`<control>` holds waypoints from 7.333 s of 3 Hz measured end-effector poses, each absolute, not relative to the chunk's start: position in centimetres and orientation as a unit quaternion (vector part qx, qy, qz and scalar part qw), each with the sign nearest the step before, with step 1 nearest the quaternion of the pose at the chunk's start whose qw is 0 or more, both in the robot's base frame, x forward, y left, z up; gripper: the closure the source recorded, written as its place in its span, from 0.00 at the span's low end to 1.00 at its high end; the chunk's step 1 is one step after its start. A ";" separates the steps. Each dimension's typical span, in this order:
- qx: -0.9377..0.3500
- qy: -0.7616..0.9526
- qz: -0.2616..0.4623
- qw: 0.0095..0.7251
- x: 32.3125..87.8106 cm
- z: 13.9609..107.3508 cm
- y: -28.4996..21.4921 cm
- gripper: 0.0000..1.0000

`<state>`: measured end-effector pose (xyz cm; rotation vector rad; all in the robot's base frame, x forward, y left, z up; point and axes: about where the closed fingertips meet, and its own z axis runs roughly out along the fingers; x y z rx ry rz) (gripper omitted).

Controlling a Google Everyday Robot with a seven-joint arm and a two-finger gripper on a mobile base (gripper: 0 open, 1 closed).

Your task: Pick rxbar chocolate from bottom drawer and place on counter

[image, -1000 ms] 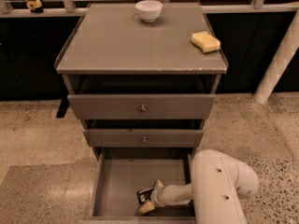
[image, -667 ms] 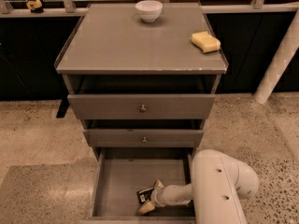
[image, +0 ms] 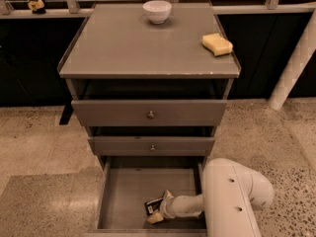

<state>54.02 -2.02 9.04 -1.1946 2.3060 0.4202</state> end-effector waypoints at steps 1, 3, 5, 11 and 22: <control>-0.439 0.848 0.155 0.253 54.0 9.0 -2.0 0.65; -0.439 0.848 0.155 0.253 54.0 9.7 -2.0 1.00; -0.439 0.848 0.154 0.253 54.0 10.8 -2.0 1.00; -0.495 0.819 0.060 0.285 58.6 26.1 -1.6 1.00; -0.431 0.817 -0.203 0.326 48.4 55.5 -20.7 1.00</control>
Offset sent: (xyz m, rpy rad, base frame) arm 0.0000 0.0000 0.0000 0.0000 0.0000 0.0000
